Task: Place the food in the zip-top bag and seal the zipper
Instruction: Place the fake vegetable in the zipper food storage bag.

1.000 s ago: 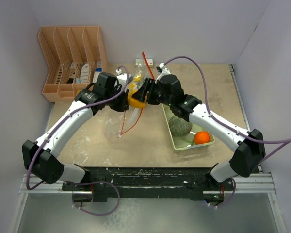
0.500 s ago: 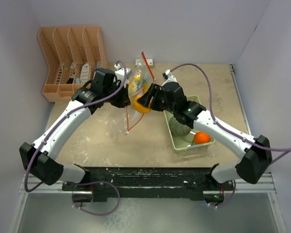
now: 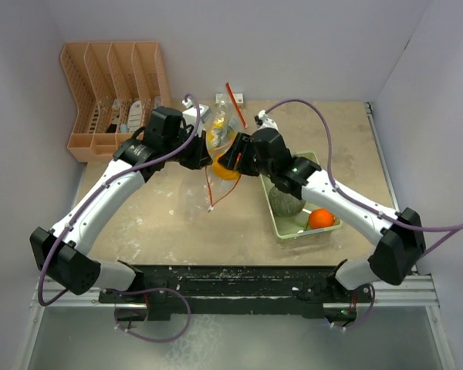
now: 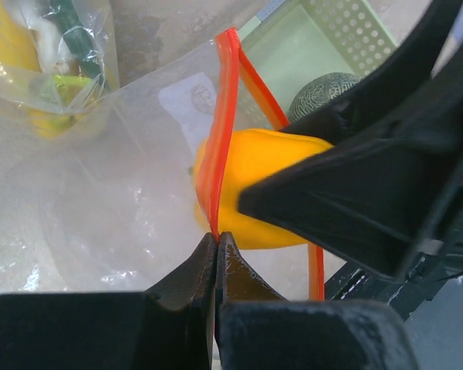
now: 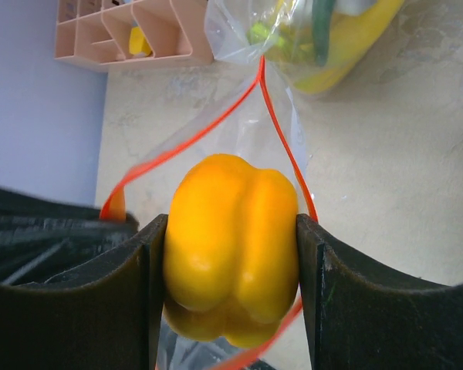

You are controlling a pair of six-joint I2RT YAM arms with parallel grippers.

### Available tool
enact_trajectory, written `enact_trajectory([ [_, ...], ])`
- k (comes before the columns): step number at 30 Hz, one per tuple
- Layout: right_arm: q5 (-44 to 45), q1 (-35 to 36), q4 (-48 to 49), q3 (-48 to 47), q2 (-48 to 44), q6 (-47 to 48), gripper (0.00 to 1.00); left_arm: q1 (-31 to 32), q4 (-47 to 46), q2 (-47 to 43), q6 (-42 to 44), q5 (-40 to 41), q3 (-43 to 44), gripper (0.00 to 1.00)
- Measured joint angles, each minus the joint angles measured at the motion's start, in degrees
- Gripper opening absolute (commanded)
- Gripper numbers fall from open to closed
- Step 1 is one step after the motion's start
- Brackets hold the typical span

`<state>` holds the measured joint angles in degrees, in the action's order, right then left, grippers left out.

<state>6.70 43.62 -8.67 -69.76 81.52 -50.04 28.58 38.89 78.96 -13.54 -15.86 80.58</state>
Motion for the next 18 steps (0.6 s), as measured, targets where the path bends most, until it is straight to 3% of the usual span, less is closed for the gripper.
enact_trajectory([
  [1, 0.4, 0.0, -1.2, -2.0, 1.9, 0.3, 0.27, 0.0, -0.4, 0.0, -0.4, -0.4, 0.0, 0.00],
  [6, 2.4, 0.0, -5.7, -8.7, 6.9, 1.2, 0.89, 0.0, -1.5, 0.0, -1.9, -1.7, 0.0, 0.00],
  [7, 2.8, 0.1, -5.9, -9.0, 7.0, 1.2, 0.96, 0.0, -1.6, 0.0, -2.0, -1.9, 0.0, 0.00],
  [8, 3.0, 0.2, -6.1, -9.0, 6.7, 1.4, 1.00, 0.0, -1.7, 0.0, -2.1, -2.0, 0.0, 0.00],
  [18, 6.0, 0.3, -11.0, -8.8, -2.2, 3.3, 0.99, 0.0, -1.8, 0.0, -2.3, -1.9, -0.3, 0.00],
])
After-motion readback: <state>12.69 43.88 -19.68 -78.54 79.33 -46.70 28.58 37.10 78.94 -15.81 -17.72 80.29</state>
